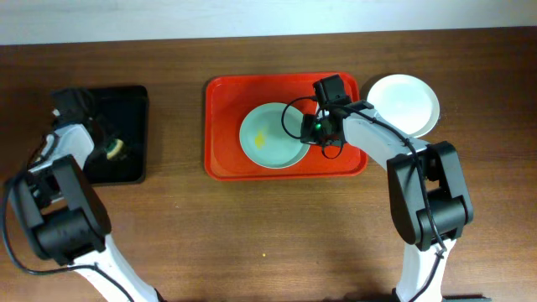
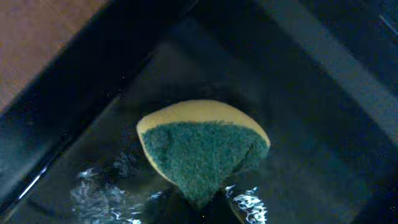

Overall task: Clean dirty plates on tray and stack at the side
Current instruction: 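Scrub the pale green plate with the sponge in the left gripper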

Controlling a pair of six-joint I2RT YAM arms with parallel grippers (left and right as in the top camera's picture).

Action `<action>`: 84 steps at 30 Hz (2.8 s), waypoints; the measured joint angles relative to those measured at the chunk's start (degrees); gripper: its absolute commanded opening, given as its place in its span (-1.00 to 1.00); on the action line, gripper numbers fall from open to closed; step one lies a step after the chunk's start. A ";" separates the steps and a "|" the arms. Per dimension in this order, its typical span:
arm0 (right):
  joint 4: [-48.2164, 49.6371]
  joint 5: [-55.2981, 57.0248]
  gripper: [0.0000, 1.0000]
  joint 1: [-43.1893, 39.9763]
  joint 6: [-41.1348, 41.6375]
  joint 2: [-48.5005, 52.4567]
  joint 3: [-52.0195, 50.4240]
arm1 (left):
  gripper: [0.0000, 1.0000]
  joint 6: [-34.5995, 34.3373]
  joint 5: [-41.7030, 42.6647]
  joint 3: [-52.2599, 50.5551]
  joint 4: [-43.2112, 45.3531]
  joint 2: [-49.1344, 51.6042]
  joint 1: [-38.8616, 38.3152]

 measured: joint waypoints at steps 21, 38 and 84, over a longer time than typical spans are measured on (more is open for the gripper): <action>7.06 -0.66 -0.24 -0.76 -8.07 0.79 0.00 | -1.00 1.31 27.85 5.51 -11.93 -18.64 -18.21; 8.70 -3.48 -0.92 -0.17 -9.70 1.97 0.02 | -1.00 1.03 18.60 5.22 -1.81 -0.35 -41.22; 7.21 -4.74 -0.92 0.07 -8.81 2.01 0.22 | -1.00 0.00 5.46 7.37 -8.87 -3.13 -40.79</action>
